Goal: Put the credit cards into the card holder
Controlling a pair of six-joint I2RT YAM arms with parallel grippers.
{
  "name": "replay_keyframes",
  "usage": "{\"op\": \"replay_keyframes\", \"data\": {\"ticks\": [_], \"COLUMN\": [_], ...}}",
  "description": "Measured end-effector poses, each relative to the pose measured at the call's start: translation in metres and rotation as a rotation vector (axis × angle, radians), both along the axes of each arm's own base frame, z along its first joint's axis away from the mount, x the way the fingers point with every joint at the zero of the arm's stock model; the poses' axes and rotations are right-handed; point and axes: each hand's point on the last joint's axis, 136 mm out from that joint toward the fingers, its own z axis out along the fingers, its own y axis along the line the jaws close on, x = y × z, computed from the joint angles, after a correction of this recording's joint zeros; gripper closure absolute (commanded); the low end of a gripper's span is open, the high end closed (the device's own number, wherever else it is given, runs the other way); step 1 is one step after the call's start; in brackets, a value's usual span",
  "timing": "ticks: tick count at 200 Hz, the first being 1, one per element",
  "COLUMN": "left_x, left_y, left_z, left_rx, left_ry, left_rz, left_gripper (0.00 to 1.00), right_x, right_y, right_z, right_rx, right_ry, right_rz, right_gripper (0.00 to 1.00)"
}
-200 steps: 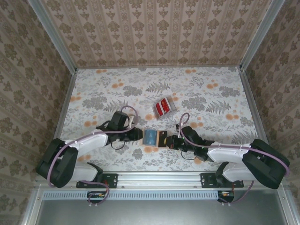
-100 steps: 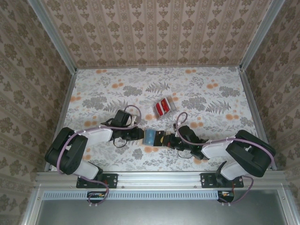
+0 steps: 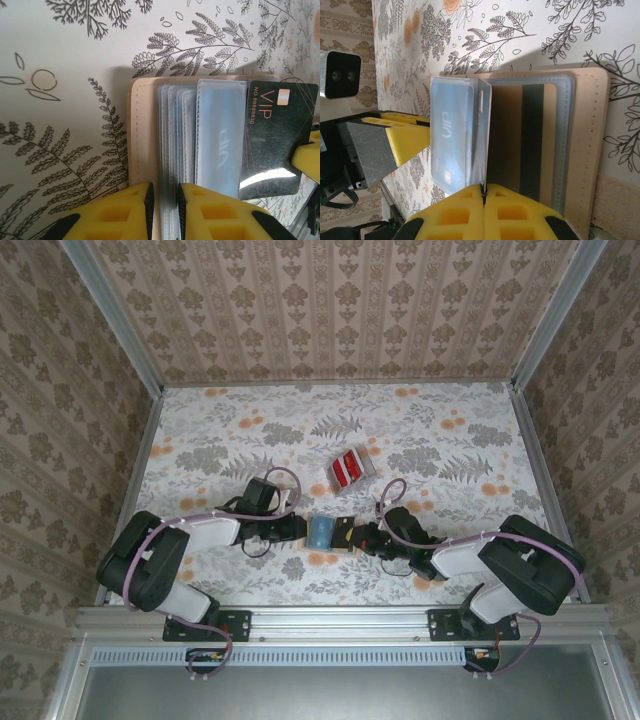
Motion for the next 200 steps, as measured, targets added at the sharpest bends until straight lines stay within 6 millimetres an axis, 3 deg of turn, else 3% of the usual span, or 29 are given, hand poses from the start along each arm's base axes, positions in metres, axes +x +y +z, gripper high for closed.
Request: {"op": "replay_keyframes", "data": {"ticks": [93,200], "left_x": [0.004,0.005], "left_y": [0.001,0.001], "left_z": [0.001,0.001], "left_rx": [-0.014,-0.032], "left_ry": [-0.002,0.003], "left_rz": [0.02,0.044], "left_gripper": [0.8,0.81], "right_x": [0.001,0.0], "right_y": [0.008,0.012], "right_z": [-0.014,-0.007], "right_rx": [0.008,0.026], "right_ry": [0.042,0.029], "right_rz": [0.03,0.037], "right_gripper": [1.0,1.0]}}
